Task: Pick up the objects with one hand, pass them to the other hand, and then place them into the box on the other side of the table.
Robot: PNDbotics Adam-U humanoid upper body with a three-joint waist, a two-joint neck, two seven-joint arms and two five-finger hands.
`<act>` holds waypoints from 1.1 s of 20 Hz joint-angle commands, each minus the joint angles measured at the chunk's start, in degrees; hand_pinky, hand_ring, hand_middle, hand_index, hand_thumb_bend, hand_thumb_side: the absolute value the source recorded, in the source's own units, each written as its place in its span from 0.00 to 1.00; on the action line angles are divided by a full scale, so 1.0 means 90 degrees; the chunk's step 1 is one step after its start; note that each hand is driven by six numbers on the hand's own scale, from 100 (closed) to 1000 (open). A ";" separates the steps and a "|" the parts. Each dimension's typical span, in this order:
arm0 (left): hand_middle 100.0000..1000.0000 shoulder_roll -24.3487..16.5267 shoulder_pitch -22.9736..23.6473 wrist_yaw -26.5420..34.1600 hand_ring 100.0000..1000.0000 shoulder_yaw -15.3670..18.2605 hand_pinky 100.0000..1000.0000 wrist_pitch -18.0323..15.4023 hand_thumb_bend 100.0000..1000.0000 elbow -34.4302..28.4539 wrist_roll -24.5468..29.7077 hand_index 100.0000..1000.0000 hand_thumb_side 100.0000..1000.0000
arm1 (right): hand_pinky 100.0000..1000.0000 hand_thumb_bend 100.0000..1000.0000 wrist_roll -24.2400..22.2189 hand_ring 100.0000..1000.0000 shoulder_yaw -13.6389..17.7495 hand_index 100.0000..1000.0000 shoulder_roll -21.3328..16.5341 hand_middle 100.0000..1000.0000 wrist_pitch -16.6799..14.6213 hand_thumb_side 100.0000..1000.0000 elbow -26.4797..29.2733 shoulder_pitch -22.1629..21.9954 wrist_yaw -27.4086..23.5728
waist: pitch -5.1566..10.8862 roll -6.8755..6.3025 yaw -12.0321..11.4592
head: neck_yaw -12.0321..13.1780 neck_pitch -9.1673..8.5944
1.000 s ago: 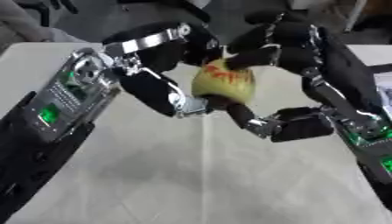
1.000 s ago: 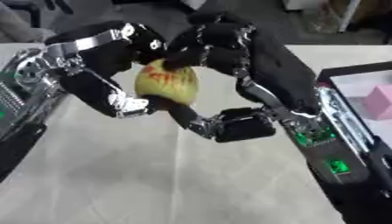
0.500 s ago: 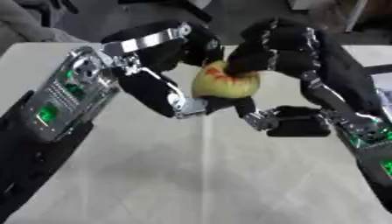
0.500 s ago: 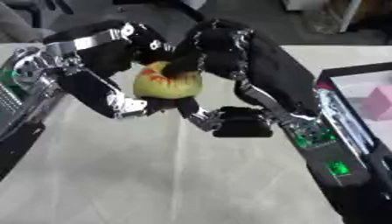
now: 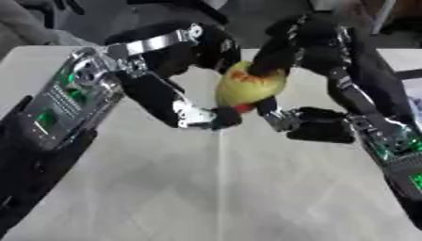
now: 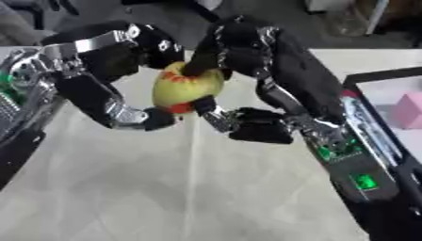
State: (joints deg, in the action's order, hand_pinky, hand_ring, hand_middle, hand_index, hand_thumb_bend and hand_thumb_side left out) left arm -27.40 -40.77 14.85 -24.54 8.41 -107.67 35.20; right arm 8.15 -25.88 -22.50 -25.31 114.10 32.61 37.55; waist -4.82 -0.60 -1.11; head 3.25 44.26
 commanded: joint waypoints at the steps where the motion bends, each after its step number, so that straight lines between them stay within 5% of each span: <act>1: 0.58 -0.0112 -0.0066 -0.0086 0.65 0.0166 0.73 -0.0246 0.61 0.0045 0.0131 0.68 0.43 | 0.69 0.00 0.0069 0.28 0.0100 0.12 -0.0149 0.08 0.0049 0.00 0.0055 0.0029 0.0036 | 0.0109 0.0015 0.0011 | -0.0043 -0.0015; 9: 0.75 -0.0160 0.0154 -0.0499 0.77 0.0690 0.80 -0.0953 0.69 0.0629 0.0561 0.84 0.56 | 0.69 0.00 0.0452 0.31 0.0384 0.24 -0.0495 0.08 0.0031 0.00 0.0055 -0.0013 0.0065 | 0.0117 0.0021 0.0046 | -0.0142 -0.0015; 15: 0.74 -0.0224 0.0560 -0.1026 0.75 0.1463 0.78 -0.1149 0.71 0.1286 -0.0341 0.83 0.54 | 0.70 0.00 0.0991 0.32 0.0994 0.27 -0.1272 0.04 0.0255 0.00 0.0055 -0.0332 -0.0171 | 0.0103 0.0030 0.0075 | -0.0355 -0.0015; 19: 0.72 -0.0275 0.1023 -0.1198 0.74 0.1845 0.76 -0.1113 0.70 0.1431 -0.1055 0.80 0.55 | 0.69 0.00 0.1390 0.30 0.1607 0.29 -0.1861 0.00 0.0912 0.00 0.0055 -0.0800 -0.0340 | 0.0074 0.0020 0.0082 | -0.0552 -0.0015; 22: 0.72 -0.0234 0.1408 -0.1249 0.73 0.2005 0.76 -0.1121 0.69 0.1335 -0.1367 0.80 0.55 | 0.67 0.00 0.1651 0.26 0.2026 0.31 -0.2240 0.00 0.1899 0.00 -0.0019 -0.1177 -0.0778 | 0.0055 0.0017 0.0068 | -0.0685 -0.0015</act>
State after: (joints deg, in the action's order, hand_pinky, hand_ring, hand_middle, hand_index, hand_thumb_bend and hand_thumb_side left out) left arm -28.18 -27.55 3.94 -7.92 -1.62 -94.71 24.27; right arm 22.01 -9.96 -39.71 -11.29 113.62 21.56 32.10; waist -4.84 -0.60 -0.46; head -2.33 44.26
